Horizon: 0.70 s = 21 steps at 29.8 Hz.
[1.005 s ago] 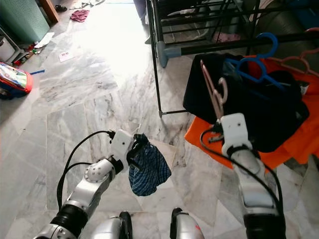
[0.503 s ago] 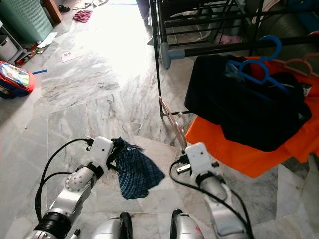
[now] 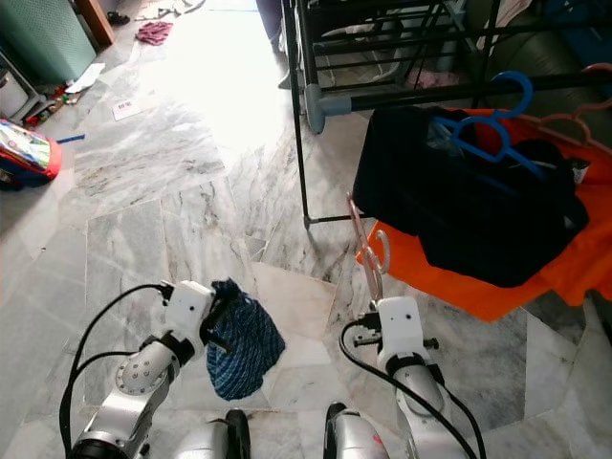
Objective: Hang hanger
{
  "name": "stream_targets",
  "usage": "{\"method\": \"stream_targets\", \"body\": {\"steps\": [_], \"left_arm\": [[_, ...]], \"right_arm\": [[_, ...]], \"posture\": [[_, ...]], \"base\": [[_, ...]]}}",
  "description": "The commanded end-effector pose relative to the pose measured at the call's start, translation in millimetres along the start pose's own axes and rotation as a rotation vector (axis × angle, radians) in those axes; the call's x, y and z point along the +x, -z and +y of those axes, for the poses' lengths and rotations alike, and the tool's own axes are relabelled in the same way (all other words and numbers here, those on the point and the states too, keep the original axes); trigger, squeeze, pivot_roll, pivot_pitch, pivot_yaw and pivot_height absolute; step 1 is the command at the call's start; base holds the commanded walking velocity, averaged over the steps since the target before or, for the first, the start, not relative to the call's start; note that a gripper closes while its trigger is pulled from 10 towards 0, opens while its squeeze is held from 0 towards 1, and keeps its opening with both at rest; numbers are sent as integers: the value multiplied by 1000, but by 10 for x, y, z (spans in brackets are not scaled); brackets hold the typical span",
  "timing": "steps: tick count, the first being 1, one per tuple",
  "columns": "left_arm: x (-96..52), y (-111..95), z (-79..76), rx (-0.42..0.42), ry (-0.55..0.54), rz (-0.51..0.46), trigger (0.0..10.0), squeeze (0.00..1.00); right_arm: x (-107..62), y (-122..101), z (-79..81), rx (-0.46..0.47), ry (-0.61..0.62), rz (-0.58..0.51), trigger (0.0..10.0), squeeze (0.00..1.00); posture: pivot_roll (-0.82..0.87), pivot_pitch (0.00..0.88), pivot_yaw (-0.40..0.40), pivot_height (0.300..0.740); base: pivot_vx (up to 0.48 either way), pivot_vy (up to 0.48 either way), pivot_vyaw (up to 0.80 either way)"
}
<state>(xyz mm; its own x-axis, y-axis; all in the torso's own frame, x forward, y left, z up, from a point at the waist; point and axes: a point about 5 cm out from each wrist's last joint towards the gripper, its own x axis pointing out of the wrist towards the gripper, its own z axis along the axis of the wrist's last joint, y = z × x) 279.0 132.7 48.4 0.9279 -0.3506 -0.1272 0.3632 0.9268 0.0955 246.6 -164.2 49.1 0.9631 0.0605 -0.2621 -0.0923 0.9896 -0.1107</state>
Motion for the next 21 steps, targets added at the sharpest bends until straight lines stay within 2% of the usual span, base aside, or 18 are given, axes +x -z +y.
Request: {"method": "stream_targets", "body": {"steps": [1, 8, 16, 21], "left_arm": [[-59, 47, 50, -22, -56, 24, 10000, 0], [-64, 53, 52, -23, -102, 36, 10000, 0], [26, 23, 55, -18, -169, 30, 10000, 0], [76, 3, 53, -20, -208, 29, 10000, 0]], "right_arm": [[-26, -29, 37, 31, -9, -9, 10000, 0], [36, -95, 140, 42, -63, -30, 10000, 0], [135, -151, 180, 43, -95, -35, 10000, 0], [190, -103, 170, 26, -110, 12, 10000, 0]], "posture": [[-80, 229, 17, 740], [-62, 213, 2, 740], [-44, 146, -52, 740], [-33, 92, -73, 740]], "base": [[0, 0, 0], [0, 0, 0], [0, 0, 0], [0, 0, 0]]}}
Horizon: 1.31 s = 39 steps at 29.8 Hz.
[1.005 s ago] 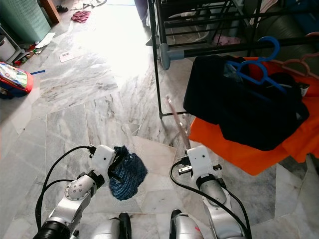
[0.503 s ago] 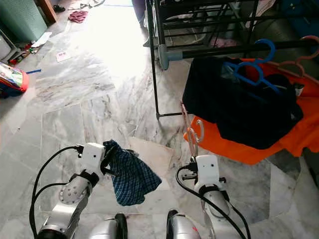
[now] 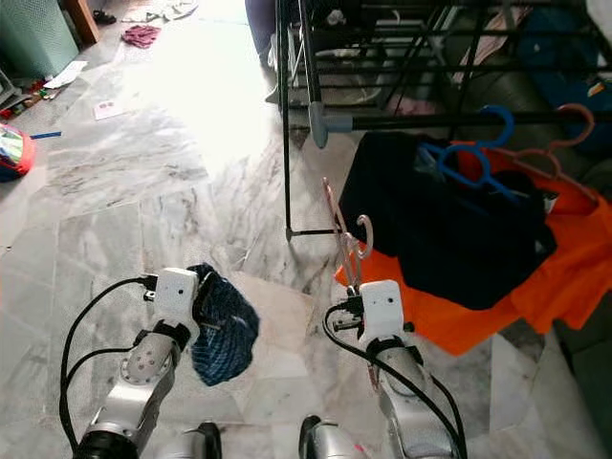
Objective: Hang hanger
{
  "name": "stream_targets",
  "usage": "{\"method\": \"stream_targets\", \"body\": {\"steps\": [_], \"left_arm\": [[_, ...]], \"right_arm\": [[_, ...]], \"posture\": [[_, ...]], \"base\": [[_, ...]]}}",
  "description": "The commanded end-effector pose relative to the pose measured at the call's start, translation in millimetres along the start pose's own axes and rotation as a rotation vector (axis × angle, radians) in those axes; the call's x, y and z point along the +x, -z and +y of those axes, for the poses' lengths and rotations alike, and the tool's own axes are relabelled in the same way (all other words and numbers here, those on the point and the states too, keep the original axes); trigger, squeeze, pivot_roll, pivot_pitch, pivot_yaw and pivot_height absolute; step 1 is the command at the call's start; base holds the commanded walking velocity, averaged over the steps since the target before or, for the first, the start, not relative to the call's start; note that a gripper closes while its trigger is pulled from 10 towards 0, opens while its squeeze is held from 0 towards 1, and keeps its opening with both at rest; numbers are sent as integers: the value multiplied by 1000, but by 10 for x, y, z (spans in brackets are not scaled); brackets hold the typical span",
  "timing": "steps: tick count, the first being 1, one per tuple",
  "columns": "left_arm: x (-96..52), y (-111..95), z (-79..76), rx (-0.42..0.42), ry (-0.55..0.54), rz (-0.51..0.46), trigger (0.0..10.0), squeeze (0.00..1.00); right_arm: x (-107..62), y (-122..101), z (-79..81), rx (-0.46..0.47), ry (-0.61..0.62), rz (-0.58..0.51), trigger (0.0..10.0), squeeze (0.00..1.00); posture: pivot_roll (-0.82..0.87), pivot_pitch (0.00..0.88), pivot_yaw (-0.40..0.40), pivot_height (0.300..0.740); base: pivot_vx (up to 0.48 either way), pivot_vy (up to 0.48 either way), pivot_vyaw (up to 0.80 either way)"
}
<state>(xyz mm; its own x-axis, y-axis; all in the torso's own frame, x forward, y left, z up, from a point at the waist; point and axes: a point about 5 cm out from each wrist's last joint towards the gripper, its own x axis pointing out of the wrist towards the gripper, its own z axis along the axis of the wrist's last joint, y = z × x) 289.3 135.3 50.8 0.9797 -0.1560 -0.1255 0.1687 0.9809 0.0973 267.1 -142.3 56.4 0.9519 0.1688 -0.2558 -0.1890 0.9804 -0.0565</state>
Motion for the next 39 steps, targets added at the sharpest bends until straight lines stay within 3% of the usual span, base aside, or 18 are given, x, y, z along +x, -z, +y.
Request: {"method": "stream_targets", "body": {"steps": [1, 7, 11, 14, 20, 27, 36, 38, 39], "left_arm": [[-4, 36, -19, 2, -11, 12, 10000, 0], [60, 63, -83, 11, -2, 26, 10000, 0], [101, 31, -66, 33, 23, 24, 10000, 0], [119, 15, -27, 39, 19, 23, 10000, 0], [135, -3, 7, 32, -1, 24, 10000, 0], [158, 2, 2, 35, 3, 26, 10000, 0], [184, -14, 16, 43, 11, 29, 10000, 0], [185, -15, 18, 44, 12, 28, 10000, 0], [189, -21, 24, 45, 12, 27, 10000, 0]], "right_arm": [[-1, 65, -39, -6, 2, 40, 10000, 0], [27, 162, -121, -53, 20, 97, 10000, 0], [74, 59, -22, -105, -5, 41, 10000, 0], [83, 66, 35, -86, -33, 25, 10000, 0], [89, 92, -9, -70, 7, 33, 10000, 0], [51, 118, 15, -47, -32, 34, 10000, 0], [5, 193, -103, -3, 43, 72, 10000, 0], [8, 197, -95, -3, 38, 71, 10000, 0], [19, 179, -104, -49, 64, 62, 10000, 0]], "posture": [[-32, 85, -73, 740], [-47, 38, -70, 740], [-70, 49, -44, 740], [-67, 64, -21, 740], [-63, 88, -9, 740], [-85, 123, 8, 740], [-91, 134, 21, 740], [-91, 133, 22, 740], [-90, 134, 23, 740]], "base": [[0, 0, 0], [0, 0, 0], [0, 0, 0], [0, 0, 0], [0, 0, 0], [-349, 0, 0], [-349, 0, 0], [-349, 0, 0], [-349, 0, 0]]}}
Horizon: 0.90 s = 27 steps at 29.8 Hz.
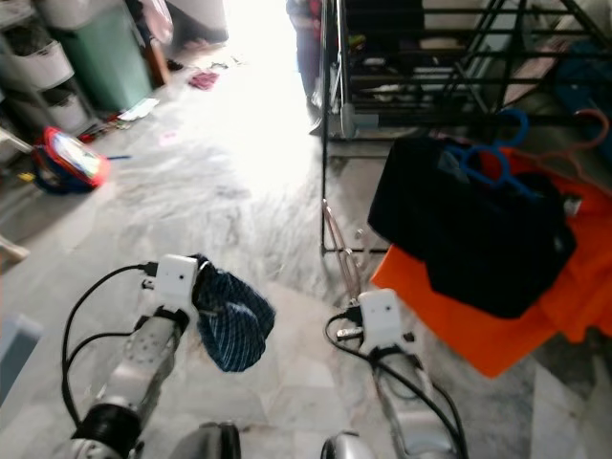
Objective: Hang hanger
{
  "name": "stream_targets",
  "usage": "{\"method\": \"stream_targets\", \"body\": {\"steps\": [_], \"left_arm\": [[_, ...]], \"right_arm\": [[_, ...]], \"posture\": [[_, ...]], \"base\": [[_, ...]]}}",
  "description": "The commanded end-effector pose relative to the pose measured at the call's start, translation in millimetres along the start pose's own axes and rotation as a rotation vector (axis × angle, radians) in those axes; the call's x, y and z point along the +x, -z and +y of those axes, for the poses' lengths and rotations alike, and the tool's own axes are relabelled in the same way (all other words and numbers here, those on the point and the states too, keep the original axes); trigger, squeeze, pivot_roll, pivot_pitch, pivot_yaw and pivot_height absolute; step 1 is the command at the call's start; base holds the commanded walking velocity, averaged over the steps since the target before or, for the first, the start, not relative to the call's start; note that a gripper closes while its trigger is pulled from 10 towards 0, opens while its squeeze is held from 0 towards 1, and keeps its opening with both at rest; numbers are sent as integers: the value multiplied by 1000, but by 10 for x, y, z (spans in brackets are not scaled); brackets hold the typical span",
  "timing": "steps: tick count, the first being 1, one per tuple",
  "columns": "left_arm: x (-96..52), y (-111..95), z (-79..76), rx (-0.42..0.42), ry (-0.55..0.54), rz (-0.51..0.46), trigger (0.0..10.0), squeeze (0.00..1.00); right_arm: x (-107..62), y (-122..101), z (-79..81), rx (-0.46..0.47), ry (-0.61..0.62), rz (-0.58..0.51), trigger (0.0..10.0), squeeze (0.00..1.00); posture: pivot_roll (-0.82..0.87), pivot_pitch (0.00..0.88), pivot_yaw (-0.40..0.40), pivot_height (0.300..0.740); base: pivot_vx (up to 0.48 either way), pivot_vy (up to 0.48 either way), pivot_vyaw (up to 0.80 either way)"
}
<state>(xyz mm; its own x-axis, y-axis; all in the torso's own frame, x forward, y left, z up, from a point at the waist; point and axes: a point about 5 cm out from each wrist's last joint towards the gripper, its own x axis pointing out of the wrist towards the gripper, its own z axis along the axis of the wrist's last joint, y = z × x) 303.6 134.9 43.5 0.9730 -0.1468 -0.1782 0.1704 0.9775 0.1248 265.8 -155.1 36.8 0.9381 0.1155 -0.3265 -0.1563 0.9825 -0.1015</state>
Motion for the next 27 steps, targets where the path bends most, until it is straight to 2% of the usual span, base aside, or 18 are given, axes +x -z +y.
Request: {"method": "stream_targets", "body": {"steps": [1, 17, 27], "left_arm": [[37, -79, 16, 18, 13, -27, 10000, 0], [33, -69, -1, 15, 30, -29, 10000, 0], [45, -71, -30, 16, 52, -26, 10000, 0]], "right_arm": [[4, -34, 8, -20, 25, -22, 10000, 0], [9, -87, -4, -23, 14, -39, 10000, 0], [2, -80, -1, -13, 15, -32, 10000, 0]], "posture": [[-89, 134, 23, 740], [-92, 137, 22, 740], [-100, 135, 25, 740]], "base": [[-349, 0, 0], [-324, 0, 0], [-61, 0, 0]]}}
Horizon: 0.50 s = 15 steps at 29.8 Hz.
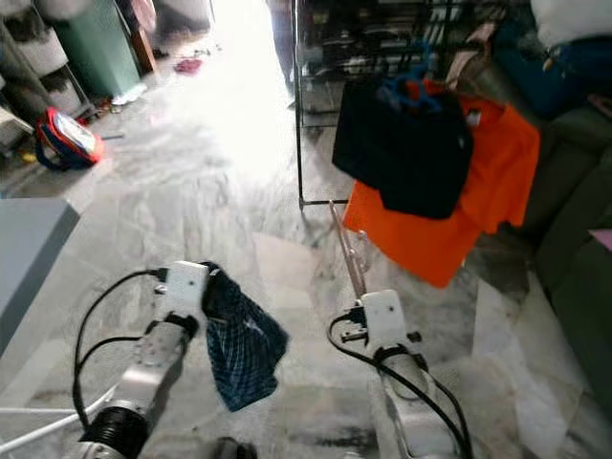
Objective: Hang hanger
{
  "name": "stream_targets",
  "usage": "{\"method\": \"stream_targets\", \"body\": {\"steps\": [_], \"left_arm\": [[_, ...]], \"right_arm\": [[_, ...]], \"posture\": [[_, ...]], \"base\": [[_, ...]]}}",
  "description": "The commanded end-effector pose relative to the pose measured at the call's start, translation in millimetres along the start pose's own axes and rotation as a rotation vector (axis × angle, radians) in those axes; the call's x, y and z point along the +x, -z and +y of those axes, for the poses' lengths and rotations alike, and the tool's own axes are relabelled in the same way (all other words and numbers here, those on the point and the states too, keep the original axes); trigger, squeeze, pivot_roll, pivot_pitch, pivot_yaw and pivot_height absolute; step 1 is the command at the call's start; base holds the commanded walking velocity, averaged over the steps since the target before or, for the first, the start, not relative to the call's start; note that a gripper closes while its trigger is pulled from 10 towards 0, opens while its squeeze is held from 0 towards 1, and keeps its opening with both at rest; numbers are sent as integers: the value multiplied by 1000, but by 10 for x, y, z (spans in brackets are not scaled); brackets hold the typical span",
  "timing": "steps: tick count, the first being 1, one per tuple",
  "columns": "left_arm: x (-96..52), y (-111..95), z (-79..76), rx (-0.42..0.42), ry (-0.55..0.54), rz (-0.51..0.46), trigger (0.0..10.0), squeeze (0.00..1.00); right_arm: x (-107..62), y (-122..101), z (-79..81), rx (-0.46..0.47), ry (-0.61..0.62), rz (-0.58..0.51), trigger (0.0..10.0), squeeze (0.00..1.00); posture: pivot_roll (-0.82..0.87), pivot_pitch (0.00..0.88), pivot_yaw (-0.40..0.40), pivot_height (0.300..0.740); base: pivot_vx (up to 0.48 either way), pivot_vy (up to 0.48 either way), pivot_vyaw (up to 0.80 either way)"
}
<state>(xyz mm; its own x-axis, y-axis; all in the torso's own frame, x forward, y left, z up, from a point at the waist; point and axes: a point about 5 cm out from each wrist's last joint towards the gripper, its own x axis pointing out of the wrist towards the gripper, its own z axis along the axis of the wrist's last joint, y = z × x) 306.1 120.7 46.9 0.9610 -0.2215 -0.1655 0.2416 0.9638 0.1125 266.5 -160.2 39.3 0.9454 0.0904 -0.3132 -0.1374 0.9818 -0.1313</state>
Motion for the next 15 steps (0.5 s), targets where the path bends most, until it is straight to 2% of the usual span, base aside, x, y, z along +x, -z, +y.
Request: {"method": "stream_targets", "body": {"steps": [1, 15], "left_arm": [[-1, -13, 101, 17, -20, -4, 10000, 0], [-5, 1, 71, 12, 31, 0, 10000, 0]], "right_arm": [[8, -61, 53, 10, -12, -21, 10000, 0], [-11, -58, 88, 13, -22, -21, 10000, 0]], "posture": [[-100, 135, 25, 740], [-107, 134, 30, 740]], "base": [[0, 0, 0], [0, 0, 0]]}}
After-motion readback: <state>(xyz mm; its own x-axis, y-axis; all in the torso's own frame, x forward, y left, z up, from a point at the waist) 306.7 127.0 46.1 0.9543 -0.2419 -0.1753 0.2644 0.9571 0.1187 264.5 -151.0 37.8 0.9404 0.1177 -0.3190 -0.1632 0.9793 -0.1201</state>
